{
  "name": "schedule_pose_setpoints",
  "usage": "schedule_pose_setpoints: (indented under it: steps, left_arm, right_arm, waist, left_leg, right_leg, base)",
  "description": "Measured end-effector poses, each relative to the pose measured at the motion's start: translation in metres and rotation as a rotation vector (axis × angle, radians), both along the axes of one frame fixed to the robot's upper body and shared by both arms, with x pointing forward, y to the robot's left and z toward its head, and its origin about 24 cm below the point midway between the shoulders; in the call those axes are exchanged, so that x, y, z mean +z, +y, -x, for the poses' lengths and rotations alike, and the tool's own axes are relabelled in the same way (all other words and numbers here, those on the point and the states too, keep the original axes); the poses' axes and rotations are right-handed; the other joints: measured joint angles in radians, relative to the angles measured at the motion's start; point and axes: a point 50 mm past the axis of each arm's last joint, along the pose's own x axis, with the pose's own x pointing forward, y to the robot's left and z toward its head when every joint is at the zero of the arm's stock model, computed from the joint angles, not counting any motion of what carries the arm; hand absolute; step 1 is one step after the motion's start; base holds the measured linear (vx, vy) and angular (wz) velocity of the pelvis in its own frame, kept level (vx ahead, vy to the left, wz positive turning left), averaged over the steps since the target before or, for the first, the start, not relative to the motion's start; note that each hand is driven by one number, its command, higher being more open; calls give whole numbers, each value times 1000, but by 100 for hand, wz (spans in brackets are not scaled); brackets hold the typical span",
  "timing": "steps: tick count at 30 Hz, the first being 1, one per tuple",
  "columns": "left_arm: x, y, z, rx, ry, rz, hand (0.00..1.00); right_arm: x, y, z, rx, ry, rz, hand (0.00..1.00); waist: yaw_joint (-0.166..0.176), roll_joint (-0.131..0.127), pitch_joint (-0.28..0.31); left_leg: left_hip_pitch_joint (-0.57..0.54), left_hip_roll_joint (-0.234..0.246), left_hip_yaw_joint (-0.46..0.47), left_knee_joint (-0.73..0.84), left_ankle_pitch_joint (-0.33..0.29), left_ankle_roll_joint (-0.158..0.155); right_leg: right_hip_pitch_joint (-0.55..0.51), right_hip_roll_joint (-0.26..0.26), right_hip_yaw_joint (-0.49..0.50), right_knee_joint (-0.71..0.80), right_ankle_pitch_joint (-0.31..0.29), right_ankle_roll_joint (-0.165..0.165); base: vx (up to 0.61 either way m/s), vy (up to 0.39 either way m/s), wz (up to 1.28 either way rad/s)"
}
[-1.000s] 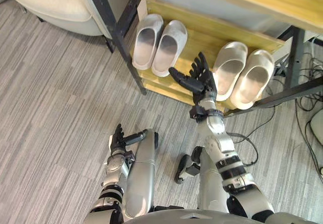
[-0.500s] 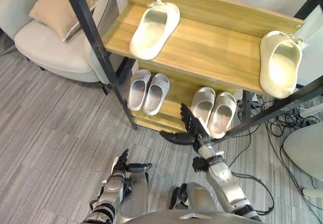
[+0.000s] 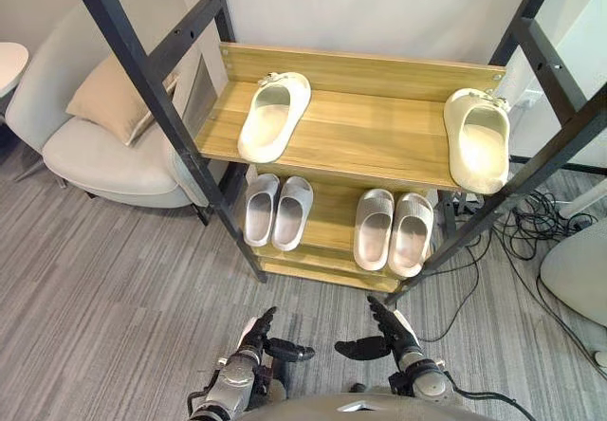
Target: Organize the slippers on the shoe rack
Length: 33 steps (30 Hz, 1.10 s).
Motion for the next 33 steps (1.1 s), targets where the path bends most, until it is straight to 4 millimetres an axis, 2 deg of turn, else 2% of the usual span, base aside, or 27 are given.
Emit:
schedule_pose_setpoints:
  steps: [5,6,7,8,10,12,15,18,19,21,22,25,33]
  left_arm:
    - [14,-36,-3,-234,-73,81,100]
    - [25,-56,-3,-359,-117,135,100]
    - [25,-56,-3,-361,-118,136,100]
    - [31,-68,-3,-417,-144,167,100]
    - [56,-103,-2,-592,-236,280,100]
    - [75,-122,-4,-712,-301,345,100]
    - [89,-130,-11,-771,-326,417,100]
    - [129,-150,-18,-804,-442,577,100]
    - [135,-152,-19,-804,-458,603,100]
    - [173,-160,-31,-820,-595,708,100]
    - [190,-160,-39,-804,-664,735,100]
    - [223,-154,-59,-731,-826,754,100]
    - [289,-127,-97,-512,-1176,732,100]
  right_arm:
    - [-6,-9,7,-115,37,-5,100]
    - [-7,-11,9,-142,44,-13,100]
    - [-7,-11,9,-143,44,-13,100]
    - [-8,-13,11,-165,50,-22,100]
    - [-11,-17,14,-216,68,-33,100]
    - [-12,-23,15,-246,79,-37,100]
    - [-12,-30,14,-254,77,-11,100]
    - [-11,-34,15,-250,77,3,100]
    - [-11,-34,15,-249,77,2,100]
    - [-11,-33,14,-241,78,-1,100]
    - [-11,-33,15,-228,80,-2,100]
    - [-12,-32,16,-205,85,-3,100]
    - [-14,-32,23,-194,107,-11,100]
  waist:
    - [-5,9,-4]
    - [-5,14,-5]
    - [-5,14,-5]
    - [-7,18,-8]
    - [-10,33,-19]
    - [-15,36,-22]
    - [-34,37,-23]
    - [-38,34,-24]
    - [-38,34,-24]
    - [-38,33,-25]
    - [-38,37,-30]
    - [-39,33,-40]
    - [-40,19,-65]
  left_leg:
    - [17,-2,0,-2,1,-1]
    - [29,-3,-1,-6,1,-1]
    - [30,-3,-1,-6,1,-1]
    - [33,-4,-2,-7,1,-1]
    - [34,-5,-6,-7,1,0]
    - [36,-5,-11,-7,3,2]
    - [50,-4,-21,-8,6,7]
    - [50,-1,-19,-8,2,1]
    - [50,-1,-19,-8,1,0]
    - [50,1,-15,-8,-2,-3]
    - [50,8,-6,-7,-3,-4]
    - [50,13,0,-3,-3,-4]
    - [50,14,1,-4,-3,-4]
  right_leg:
    - [24,1,5,-24,22,2]
    - [42,2,5,-36,24,0]
    - [42,2,5,-36,24,0]
    - [48,2,4,-40,23,2]
    - [50,2,1,-41,23,2]
    - [57,3,-5,-44,22,1]
    - [78,7,-14,-52,22,-1]
    - [83,15,-12,-65,23,-3]
    - [83,16,-12,-67,23,-3]
    - [87,25,-8,-77,25,-7]
    - [84,23,1,-79,27,-9]
    - [83,27,10,-85,30,-14]
    - [83,28,13,-87,37,-16]
  base:
    - [-84,37,-1]
    - [-60,18,0]
    - [-56,15,1]
    - [-31,9,2]
    - [-20,9,4]
    - [6,-7,8]
    - [19,-29,8]
    - [21,-17,-2]
    - [44,-29,-5]
    - [43,-38,-10]
    - [24,-32,-15]
    - [8,-20,-11]
    - [-22,5,-1]
